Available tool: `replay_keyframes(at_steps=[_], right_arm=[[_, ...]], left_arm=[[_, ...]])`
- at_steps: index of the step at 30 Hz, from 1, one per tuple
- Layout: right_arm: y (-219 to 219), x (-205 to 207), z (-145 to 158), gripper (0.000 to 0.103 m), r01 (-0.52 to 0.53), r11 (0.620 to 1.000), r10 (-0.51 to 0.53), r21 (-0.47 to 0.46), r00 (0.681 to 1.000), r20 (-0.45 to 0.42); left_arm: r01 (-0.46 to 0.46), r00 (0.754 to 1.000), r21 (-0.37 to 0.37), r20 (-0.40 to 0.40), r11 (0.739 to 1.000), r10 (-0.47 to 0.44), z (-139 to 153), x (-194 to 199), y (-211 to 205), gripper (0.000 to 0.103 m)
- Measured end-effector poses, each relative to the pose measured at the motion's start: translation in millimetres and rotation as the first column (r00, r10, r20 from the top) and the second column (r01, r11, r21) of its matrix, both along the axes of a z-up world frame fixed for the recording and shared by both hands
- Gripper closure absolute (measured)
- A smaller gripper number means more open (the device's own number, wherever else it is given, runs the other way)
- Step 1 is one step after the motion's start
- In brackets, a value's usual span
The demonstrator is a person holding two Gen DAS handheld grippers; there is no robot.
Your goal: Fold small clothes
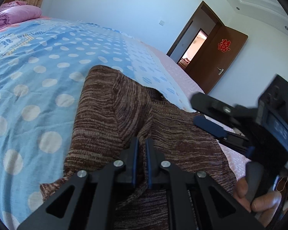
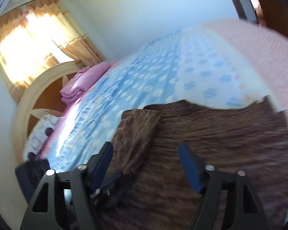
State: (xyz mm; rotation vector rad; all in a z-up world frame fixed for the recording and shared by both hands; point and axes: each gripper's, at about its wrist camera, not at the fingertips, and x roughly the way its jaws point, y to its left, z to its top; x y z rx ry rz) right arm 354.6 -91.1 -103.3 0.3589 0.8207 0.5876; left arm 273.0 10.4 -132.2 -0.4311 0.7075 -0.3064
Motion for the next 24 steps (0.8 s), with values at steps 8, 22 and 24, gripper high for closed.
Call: replay_keyframes(at_steps=[8,22,24], right_arm=[[62.9,35.7,-34.1,0.075,-0.082,0.994,0.077,-0.078,0.994,-0.072],[16.2,7.3,38.2,0.095,-0.064,0.980,0.082,-0.189,0.993,0.087],[-4.7,5.9,50.1,0.095,-0.054,0.973,0.079,-0.225,0.991,0.106]], left_arm=[[0.005,1.000,-0.036,0.000,0.999,-0.005,-1.7,1.0,4.2,0.092],[0.097,0.994,-0.020,0.045,0.995,-0.096,33.6,-6.3,-31.4,0.095],[0.136,0.989,-0.008,0.062,0.991,-0.135,43.6,-5.0,-53.3,0.095]])
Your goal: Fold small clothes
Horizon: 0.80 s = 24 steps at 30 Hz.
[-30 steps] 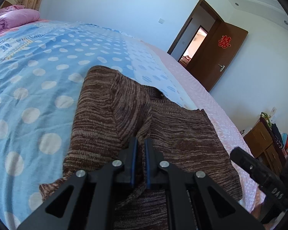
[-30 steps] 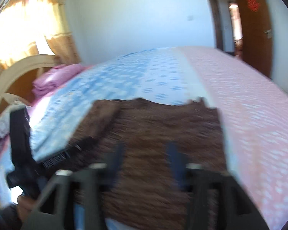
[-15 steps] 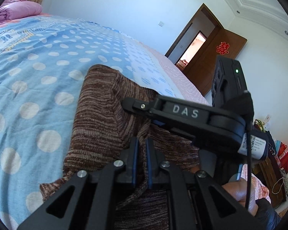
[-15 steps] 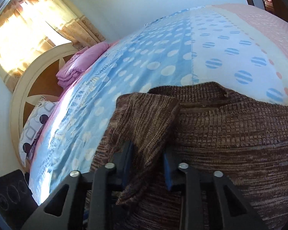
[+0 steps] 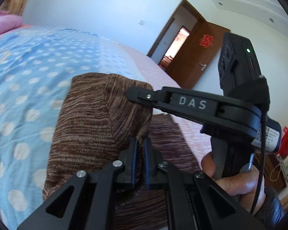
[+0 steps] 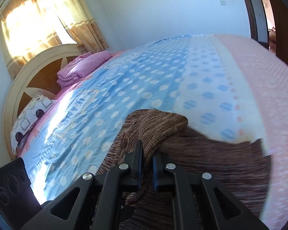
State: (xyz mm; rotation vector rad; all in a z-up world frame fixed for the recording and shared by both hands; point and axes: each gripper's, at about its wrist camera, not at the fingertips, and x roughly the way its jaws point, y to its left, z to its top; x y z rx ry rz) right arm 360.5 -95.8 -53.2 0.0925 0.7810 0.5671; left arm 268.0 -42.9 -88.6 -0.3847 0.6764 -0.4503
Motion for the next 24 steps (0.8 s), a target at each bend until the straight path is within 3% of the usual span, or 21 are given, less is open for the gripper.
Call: replay_keyframes(at_steps=[5,11,17,20,22,24], right_arm=[[-52.9,3.8,7.4,0.095,0.020,0.993,-0.020,-0.117,1.000,0.001],[-101.5,20.2,-32.2,0.095,0.072,0.977,-0.087,-0.199,0.994,-0.066],[-130.6,25.0,-66.6,0.095,0.131,0.973,-0.153,-0.192,0.983,-0.104],[-139.0,16.9,-66.7,0.081,0.162,0.977,-0.178,-0.141,0.978,-0.112],[-152.9,6.5,-62.6,0.063,0.212,0.971,-0.226,-0.109,0.964,-0.143],[-173.9,-17.2,-53.2,0.062,0.287,0.957,-0.291,-0.044,0.947,-0.138]], left_arm=[[0.102,0.995,-0.013,-0.013,0.995,-0.102,5.5,8.0,-63.6,0.095],[0.180,0.982,0.029,-0.062,0.983,-0.178,-15.8,14.7,-130.1,0.096],[0.231,0.965,0.053,-0.137,0.972,-0.222,-35.1,10.4,-133.2,0.096],[0.286,0.952,0.071,-0.138,0.956,-0.274,-30.0,-5.7,-124.9,0.097],[0.315,0.944,0.084,-0.126,0.945,-0.304,-23.7,-24.3,-112.0,0.095],[0.330,0.942,0.088,-0.102,0.940,-0.321,-16.4,-43.8,-94.4,0.091]])
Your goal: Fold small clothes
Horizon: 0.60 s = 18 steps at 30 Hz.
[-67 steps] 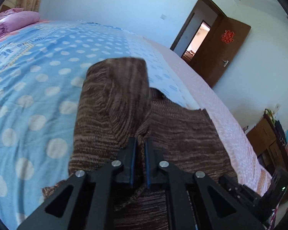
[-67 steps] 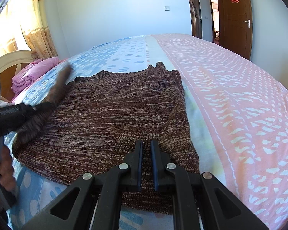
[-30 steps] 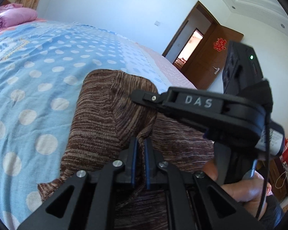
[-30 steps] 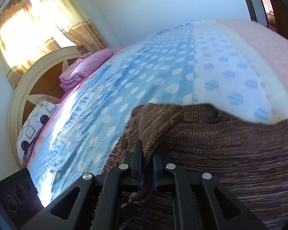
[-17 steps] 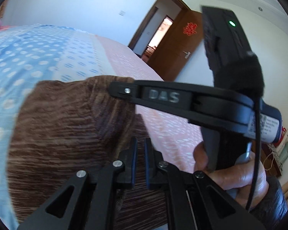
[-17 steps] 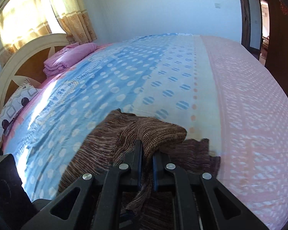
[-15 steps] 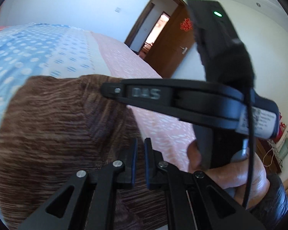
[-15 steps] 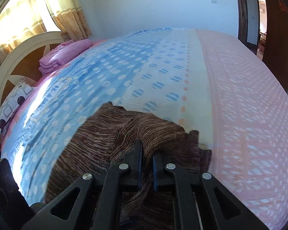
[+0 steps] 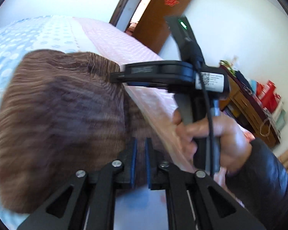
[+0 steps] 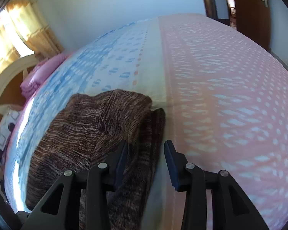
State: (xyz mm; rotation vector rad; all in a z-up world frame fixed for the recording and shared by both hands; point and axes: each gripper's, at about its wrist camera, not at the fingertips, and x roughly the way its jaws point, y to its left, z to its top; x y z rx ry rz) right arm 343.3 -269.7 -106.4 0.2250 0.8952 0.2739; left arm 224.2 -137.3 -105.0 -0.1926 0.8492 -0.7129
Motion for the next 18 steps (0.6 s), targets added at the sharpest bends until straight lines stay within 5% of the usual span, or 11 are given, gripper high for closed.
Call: replay_keyframes(at_steps=[7,10,18], right_arm=[[-22.4,-105.3,18.1,0.062,0.023,0.949,-0.040,0.315,0.998,0.046],[5.7,-124.8,6.4,0.062,-0.033,0.937,0.032,0.348,0.999,0.009],[49.8,-125.5,-34.2,0.062,-0.040,0.965,0.058,0.257,0.997,-0.060]], left_arm=[[-0.098,0.992,-0.009,0.078,0.995,0.099,12.8,-58.2,73.8,0.068],[-0.168,0.982,0.045,0.093,0.985,0.163,8.6,-65.8,90.5,0.062],[-0.220,0.973,0.243,0.116,0.945,0.197,-6.8,-67.6,73.7,0.056]])
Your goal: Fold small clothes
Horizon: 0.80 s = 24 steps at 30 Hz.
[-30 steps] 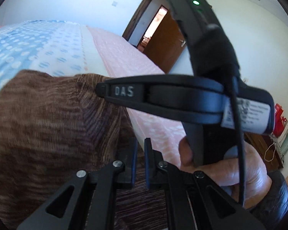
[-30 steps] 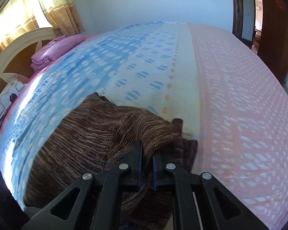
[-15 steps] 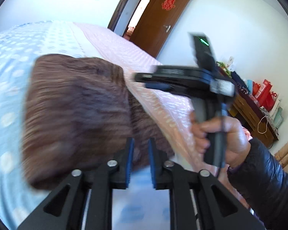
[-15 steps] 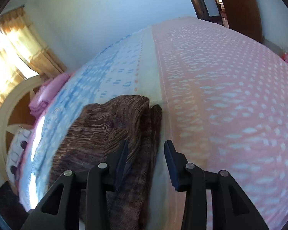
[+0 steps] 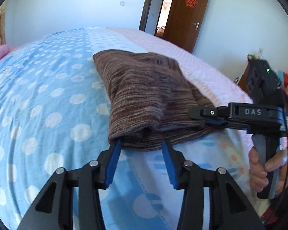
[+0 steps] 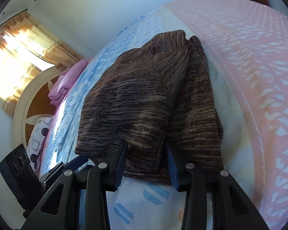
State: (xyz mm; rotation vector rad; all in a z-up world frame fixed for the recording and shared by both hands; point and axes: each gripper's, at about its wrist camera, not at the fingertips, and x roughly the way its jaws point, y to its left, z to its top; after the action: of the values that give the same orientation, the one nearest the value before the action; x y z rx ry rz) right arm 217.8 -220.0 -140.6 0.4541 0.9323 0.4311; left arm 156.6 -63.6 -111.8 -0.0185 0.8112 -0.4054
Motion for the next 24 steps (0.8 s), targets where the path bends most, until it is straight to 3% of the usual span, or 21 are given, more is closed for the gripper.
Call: replay_keyframes(at_steps=[5,7,9,10,14,20,24], right_arm=[[2.1,1.7,0.3,0.064,-0.014,1.000,0.014,-0.011,1.000,0.006],[3.7,2.1,-1.1,0.090,-0.040,0.999,0.040,-0.016,0.999,0.005],[7.0,7.1,-5.1,0.092,-0.049,0.999,0.049,-0.016,0.999,0.000],[7.2,7.3,-4.5,0.093,-0.050,0.998,0.051,-0.024,0.999,0.005],[-2.2,3.0,25.3,0.094,-0.042,0.995,0.049,-0.094,0.997,0.068],[-26.2,-9.8,73.3,0.094,-0.063,0.972,0.090,-0.228,0.990,0.113],[-27.1,-10.6,49.2,0.095,-0.089,0.937,0.105,-0.337,0.994,0.030]], left_arm=[[-0.033,0.999,-0.090,-0.006,0.995,0.033,6.1,-2.4,20.1,0.056],[-0.032,0.999,-0.129,0.031,0.991,0.037,10.0,-1.1,25.8,0.056],[-0.042,0.996,-0.159,0.074,0.986,0.054,17.5,-6.3,33.2,0.042],[-0.051,0.993,-0.169,0.095,0.984,0.068,18.4,-3.4,37.2,0.030],[-0.079,0.988,-0.239,0.110,0.968,0.108,24.5,8.2,55.7,0.028],[-0.135,0.984,-0.192,0.091,0.972,0.155,38.5,47.5,48.4,0.028],[-0.160,0.983,-0.123,0.074,0.979,0.170,34.0,70.8,27.4,0.028]])
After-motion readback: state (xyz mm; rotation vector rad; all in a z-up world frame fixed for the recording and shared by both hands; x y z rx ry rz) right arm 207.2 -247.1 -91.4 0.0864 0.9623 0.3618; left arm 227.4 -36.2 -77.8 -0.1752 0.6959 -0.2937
